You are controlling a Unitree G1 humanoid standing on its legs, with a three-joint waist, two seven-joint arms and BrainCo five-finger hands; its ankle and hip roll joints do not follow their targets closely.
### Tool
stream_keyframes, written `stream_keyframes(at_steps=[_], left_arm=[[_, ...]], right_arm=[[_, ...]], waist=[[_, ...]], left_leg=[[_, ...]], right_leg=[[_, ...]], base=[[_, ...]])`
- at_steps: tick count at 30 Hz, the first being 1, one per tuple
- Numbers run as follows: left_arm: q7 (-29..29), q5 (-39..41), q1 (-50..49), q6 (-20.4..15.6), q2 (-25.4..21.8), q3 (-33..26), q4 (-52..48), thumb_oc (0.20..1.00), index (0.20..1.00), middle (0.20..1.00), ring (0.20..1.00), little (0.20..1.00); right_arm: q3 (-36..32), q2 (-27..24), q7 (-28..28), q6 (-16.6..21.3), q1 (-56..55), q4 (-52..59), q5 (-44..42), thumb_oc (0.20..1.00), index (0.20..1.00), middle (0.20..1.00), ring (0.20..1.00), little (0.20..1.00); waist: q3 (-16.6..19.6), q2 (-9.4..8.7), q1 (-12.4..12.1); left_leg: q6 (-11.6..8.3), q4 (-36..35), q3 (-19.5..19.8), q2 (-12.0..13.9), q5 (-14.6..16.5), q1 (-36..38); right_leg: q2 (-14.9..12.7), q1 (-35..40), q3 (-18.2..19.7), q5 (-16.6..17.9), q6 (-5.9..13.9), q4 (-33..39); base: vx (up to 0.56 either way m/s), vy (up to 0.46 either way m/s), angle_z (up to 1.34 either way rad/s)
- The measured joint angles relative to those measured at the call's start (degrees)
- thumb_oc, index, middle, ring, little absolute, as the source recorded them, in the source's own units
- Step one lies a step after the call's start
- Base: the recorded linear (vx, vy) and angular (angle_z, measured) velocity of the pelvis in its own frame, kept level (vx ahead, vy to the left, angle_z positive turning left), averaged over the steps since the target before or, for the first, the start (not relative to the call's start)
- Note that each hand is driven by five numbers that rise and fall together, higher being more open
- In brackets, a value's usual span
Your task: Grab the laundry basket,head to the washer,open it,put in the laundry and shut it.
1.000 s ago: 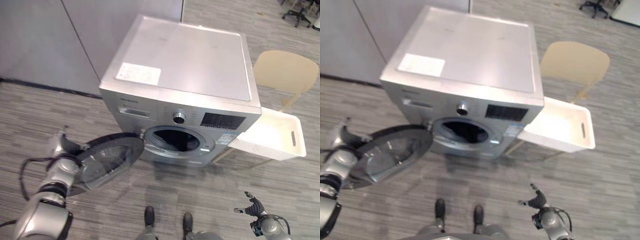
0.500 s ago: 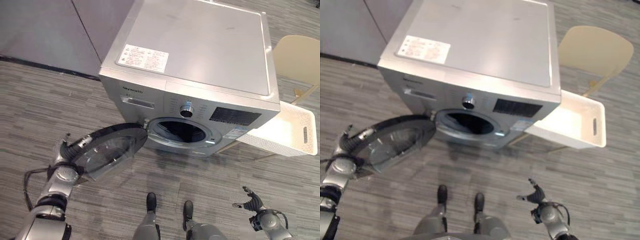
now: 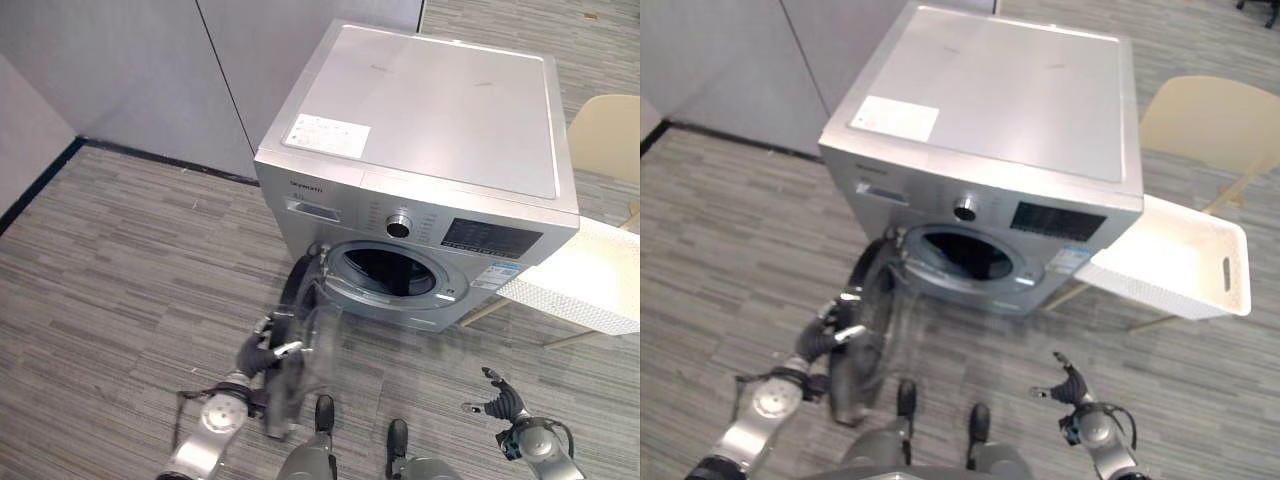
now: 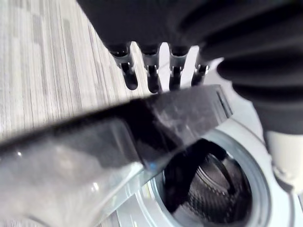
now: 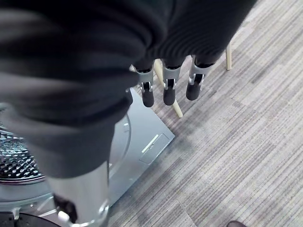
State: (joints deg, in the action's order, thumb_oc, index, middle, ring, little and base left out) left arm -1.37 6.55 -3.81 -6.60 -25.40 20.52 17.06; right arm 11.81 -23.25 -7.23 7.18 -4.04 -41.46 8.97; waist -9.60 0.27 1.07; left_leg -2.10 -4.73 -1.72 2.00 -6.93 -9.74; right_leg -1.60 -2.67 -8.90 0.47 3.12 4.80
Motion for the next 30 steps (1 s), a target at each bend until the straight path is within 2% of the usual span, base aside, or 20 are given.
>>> stream_keyframes(at_steps=[2,5,6,7,8,10,12,13,14,15,17,18,20,22,23,25,27,28,30], left_arm=[[0.05,0.10,0.53,0.47,0.93,1.20,0.08,1.000,1.000,1.000,1.000,1.000],[-1.62,-0.06,6.07,0.85,4.84,3.61,5.46,1.000,1.000,1.000,1.000,1.000],[-2.48,-0.22,8.18,0.87,6.05,4.32,7.15,1.000,1.000,1.000,1.000,1.000],[-4.17,-0.62,11.91,0.65,6.81,5.26,11.53,1.000,1.000,1.000,1.000,1.000],[-6.18,-1.27,16.08,0.84,7.99,6.40,14.82,1.000,1.000,1.000,1.000,1.000],[-8.47,-3.01,22.88,1.69,8.65,8.06,21.21,1.000,1.000,1.000,1.000,1.000],[-10.18,-4.59,30.47,1.68,8.43,10.74,27.05,1.000,1.000,1.000,1.000,1.000],[-10.53,-5.88,38.06,1.71,8.24,13.21,34.34,1.000,1.000,1.000,1.000,1.000],[-11.18,-6.45,42.05,1.88,7.47,13.57,37.72,1.000,1.000,1.000,1.000,1.000],[-11.71,-7.32,48.81,2.12,4.93,13.57,42.96,1.000,1.000,1.000,1.000,1.000],[-8.31,-8.11,52.95,3.18,2.22,19.67,48.33,1.000,1.000,1.000,1.000,1.000],[-9.47,-8.14,51.21,3.32,2.65,17.85,48.69,1.000,1.000,1.000,1.000,1.000],[-9.26,-9.17,52.46,3.25,-0.31,17.44,47.90,1.000,1.000,1.000,1.000,1.000],[-9.97,-9.65,51.54,3.14,-0.58,17.22,46.93,1.000,1.000,1.000,1.000,1.000],[-10.18,-10.05,51.07,3.04,-1.56,17.01,45.01,1.000,1.000,1.000,1.000,1.000],[-11.07,-10.03,47.46,2.74,-2.44,14.28,37.99,1.000,1.000,1.000,1.000,1.000],[-12.64,-9.90,42.71,2.22,-2.27,10.72,30.14,1.000,1.000,1.000,1.000,1.000],[-14.09,-9.76,39.45,1.10,-1.54,7.19,24.99,1.000,1.000,1.000,1.000,1.000],[-14.73,-9.71,38.28,0.39,-1.77,8.22,24.19,1.000,1.000,1.000,1.000,1.000]], right_arm=[[-0.05,0.08,-0.02,0.04,0.53,0.05,0.00,1.000,1.000,1.000,1.000,1.000],[0.34,-0.11,-0.49,-0.23,0.70,0.13,-0.05,1.000,1.000,1.000,1.000,1.000],[0.68,-0.10,-0.61,-0.45,0.60,0.02,-0.07,1.000,1.000,1.000,1.000,1.000],[1.74,-0.31,-1.02,-0.92,1.62,-0.10,-0.07,1.000,1.000,1.000,1.000,1.000],[2.70,-0.30,-1.65,-1.07,2.07,0.06,-0.11,1.000,1.000,1.000,1.000,1.000],[3.31,-0.29,-2.41,-1.04,3.21,0.12,-0.29,1.000,1.000,1.000,1.000,1.000],[4.24,-0.49,-2.99,-1.01,3.88,-0.01,-0.60,1.000,1.000,1.000,1.000,1.000],[5.20,-0.53,-3.42,-0.81,4.42,0.25,-0.68,1.000,1.000,1.000,1.000,1.000],[5.77,-0.49,-3.62,-0.72,4.97,0.22,-0.75,1.000,1.000,1.000,1.000,1.000],[6.85,-0.74,-4.06,-0.41,5.61,0.68,-1.25,1.000,1.000,1.000,1.000,1.000],[6.68,-1.31,-4.27,0.13,5.97,1.80,-2.24,1.000,1.000,1.000,1.000,1.000],[6.89,-1.71,-4.31,0.17,5.85,2.10,-2.66,1.000,1.000,1.000,1.000,1.000],[7.00,-1.97,-4.34,0.93,5.73,3.92,-2.98,1.000,1.000,1.000,1.000,1.000],[6.99,-2.30,-4.41,1.88,5.63,4.70,-2.99,1.000,1.000,1.000,1.000,1.000],[6.97,-2.30,-4.46,2.65,5.84,4.62,-2.98,1.000,1.000,1.000,1.000,1.000],[6.42,-2.30,-4.61,2.78,5.74,4.04,-3.00,1.000,1.000,1.000,1.000,1.000],[6.00,-2.02,-4.57,2.87,5.98,2.90,-2.99,1.000,1.000,1.000,1.000,1.000],[5.74,-1.99,-4.93,2.88,5.51,2.43,-3.06,1.000,1.000,1.000,1.000,1.000],[5.60,-1.92,-4.91,2.90,5.48,2.10,-3.02,1.000,1.000,1.000,1.000,1.000]], waist=[[0.11,0.66,0.20],[0.30,1.51,1.19],[-0.02,0.94,1.92],[0.22,1.26,1.86],[0.14,0.51,3.64],[-0.39,-0.64,4.73],[-1.05,-1.98,7.39],[-1.20,-2.71,8.90],[-1.25,-3.03,9.29],[-1.50,-3.50,11.49],[-1.84,-3.11,12.32],[-2.62,-2.65,12.89],[-3.04,-2.41,12.80],[-3.48,-2.00,12.44],[-3.59,-1.83,10.98],[-4.09,-1.15,9.94],[-4.46,-0.57,8.28],[-4.64,-0.58,8.62],[-4.46,-0.06,7.22]], left_leg=[[0.25,0.01,-1.20,0.27,-0.21,0.05],[0.35,0.00,-4.57,0.55,0.10,-0.93],[0.34,0.03,-5.31,0.62,0.03,-1.59],[0.32,0.01,-6.40,0.80,-0.03,-2.97],[0.25,0.03,-7.58,0.98,-0.10,-4.36],[0.39,0.02,-9.26,1.17,-0.41,-5.85],[0.80,0.03,-10.58,1.33,-0.74,-7.49],[1.20,0.03,-11.43,1.49,-1.10,-9.28],[1.29,0.03,-11.81,1.53,-1.22,-10.31],[1.46,0.03,-12.93,1.62,-1.42,-11.86],[1.92,0.03,-13.76,1.65,-1.92,-13.29],[1.92,0.02,-13.80,1.73,-1.92,-13.85],[1.80,0.03,-13.88,2.01,-2.31,-15.71],[1.54,0.04,-13.34,2.45,-2.58,-16.34],[1.48,0.04,-12.92,2.92,-2.76,-16.36],[0.95,0.05,-11.36,3.25,-3.16,-15.31],[0.80,0.03,-9.66,3.30,-3.11,-13.24],[0.46,0.05,-8.86,3.37,-2.87,-11.91],[0.30,0.04,-8.27,3.39,-2.37,-10.73]], right_leg=[[-0.03,-1.23,1.35,0.00,0.00,-1.38],[-0.22,-4.99,4.28,0.17,0.08,-3.72],[-0.18,-6.34,4.75,0.21,0.10,-4.26],[-0.17,-8.98,5.81,0.10,-0.03,-6.10],[-0.06,-11.65,6.74,0.21,0.11,-7.05],[-0.09,-14.82,8.03,0.23,0.14,-8.85],[-0.12,-17.62,8.27,0.34,0.29,-9.79],[0.01,-20.21,8.81,0.37,0.32,-10.79],[0.01,-21.81,8.93,0.37,0.32,-11.53],[0.32,-24.03,9.45,0.88,0.54,-11.64],[0.21,-25.54,9.59,1.85,0.50,-11.31],[0.36,-26.09,10.22,2.20,0.39,-10.76],[0.66,-27.68,10.20,2.94,0.06,-10.16],[1.02,-28.04,9.51,2.97,0.03,-10.03],[1.47,-27.86,9.01,2.98,-0.01,-10.07],[1.73,-26.06,7.55,2.87,-0.41,-9.99],[1.73,-23.38,5.70,1.44,-1.57,-10.63],[1.73,-21.92,5.38,1.12,-1.68,-10.61],[1.69,-20.48,4.36,-0.55,-1.95,-11.92]], base=[[-0.14,-0.004,-0.37],[-0.12,-0.011,-0.59],[-0.13,-0.049,-0.53],[-0.08,-0.054,-0.55],[-0.08,-0.054,-0.59],[-0.07,-0.028,-0.53],[-0.10,-0.030,-0.39],[-0.08,-0.014,-0.25],[-0.06,-0.014,-0.39],[-0.04,-0.009,-0.39],[-0.02,-0.009,-0.38],[-0.02,-0.016,-0.29],[0.00,-0.011,-0.10],[0.05,-0.030,0.09],[0.05,-0.029,0.12],[0.07,-0.027,0.30],[0.09,-0.032,0.41],[0.16,-0.028,0.33],[0.13,-0.020,0.28]])
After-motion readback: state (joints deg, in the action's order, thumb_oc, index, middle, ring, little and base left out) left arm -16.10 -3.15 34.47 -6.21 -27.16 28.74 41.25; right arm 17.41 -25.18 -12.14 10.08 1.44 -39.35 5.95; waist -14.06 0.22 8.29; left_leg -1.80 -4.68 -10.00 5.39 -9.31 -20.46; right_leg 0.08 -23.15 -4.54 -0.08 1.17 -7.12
